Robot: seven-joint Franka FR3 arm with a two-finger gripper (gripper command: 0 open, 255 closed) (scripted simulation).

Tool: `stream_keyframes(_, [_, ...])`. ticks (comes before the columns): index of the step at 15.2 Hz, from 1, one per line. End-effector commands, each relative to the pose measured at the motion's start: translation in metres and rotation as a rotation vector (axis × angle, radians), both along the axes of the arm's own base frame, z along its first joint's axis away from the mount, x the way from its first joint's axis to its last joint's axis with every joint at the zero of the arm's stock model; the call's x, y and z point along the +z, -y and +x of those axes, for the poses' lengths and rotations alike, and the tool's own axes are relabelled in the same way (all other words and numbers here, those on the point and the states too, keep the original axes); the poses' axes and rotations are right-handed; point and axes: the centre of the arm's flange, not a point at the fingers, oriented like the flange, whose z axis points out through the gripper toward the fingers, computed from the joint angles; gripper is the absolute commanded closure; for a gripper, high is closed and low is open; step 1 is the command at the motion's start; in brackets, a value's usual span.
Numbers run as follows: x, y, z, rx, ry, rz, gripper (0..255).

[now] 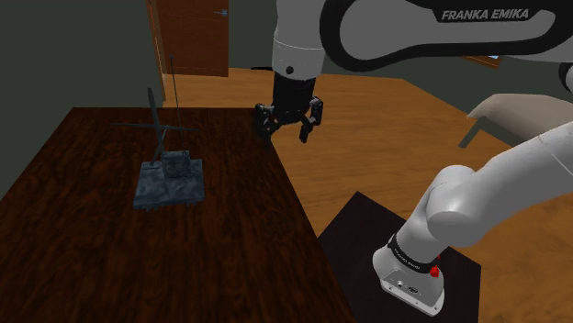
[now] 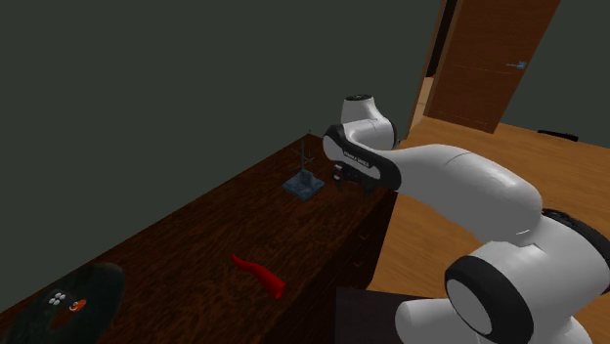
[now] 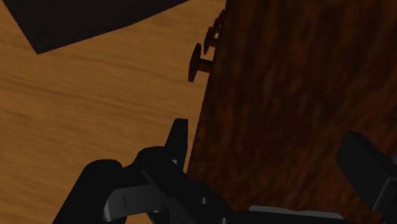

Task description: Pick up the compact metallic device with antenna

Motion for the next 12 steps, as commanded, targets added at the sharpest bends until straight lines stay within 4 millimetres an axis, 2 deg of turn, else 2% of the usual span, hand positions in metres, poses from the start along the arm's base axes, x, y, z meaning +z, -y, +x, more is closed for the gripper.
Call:
stream_keyframes(1, [0.003,-0.025,0.010,-0.034,0.016,0.004,0])
stream_keyframes(12, [0.017,-0.147,0.075,-0.198,0.099,0.016,0])
